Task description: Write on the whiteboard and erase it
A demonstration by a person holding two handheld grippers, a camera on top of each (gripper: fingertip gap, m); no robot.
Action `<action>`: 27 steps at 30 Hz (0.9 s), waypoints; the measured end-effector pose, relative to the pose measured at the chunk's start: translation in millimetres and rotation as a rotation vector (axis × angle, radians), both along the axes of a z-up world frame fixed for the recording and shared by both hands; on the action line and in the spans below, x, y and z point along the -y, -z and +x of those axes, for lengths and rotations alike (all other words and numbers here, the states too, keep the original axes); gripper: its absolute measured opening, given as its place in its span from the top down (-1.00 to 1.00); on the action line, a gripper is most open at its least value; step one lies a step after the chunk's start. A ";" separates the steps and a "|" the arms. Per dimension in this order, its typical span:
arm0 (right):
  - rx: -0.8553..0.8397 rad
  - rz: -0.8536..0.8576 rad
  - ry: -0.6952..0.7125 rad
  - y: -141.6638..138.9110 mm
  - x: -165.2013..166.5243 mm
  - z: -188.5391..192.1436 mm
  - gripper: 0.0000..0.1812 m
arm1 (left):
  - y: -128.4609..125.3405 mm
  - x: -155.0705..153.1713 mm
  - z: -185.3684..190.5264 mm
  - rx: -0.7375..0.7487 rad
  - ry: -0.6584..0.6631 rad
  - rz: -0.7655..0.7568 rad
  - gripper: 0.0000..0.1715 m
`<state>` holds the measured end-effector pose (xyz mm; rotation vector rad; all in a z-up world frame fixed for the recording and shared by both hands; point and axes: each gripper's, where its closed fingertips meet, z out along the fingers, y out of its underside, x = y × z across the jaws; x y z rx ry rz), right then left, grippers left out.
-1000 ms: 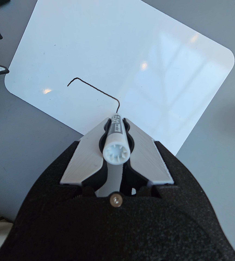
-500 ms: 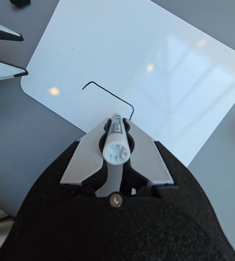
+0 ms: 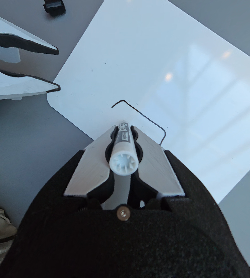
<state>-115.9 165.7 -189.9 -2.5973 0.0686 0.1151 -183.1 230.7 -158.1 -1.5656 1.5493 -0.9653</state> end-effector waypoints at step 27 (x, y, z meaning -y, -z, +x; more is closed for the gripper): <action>-0.012 0.127 -0.042 -36.3 -19.5 -3.6 0.81 | -1.3 -0.9 -2.2 0.009 -0.006 0.000 0.57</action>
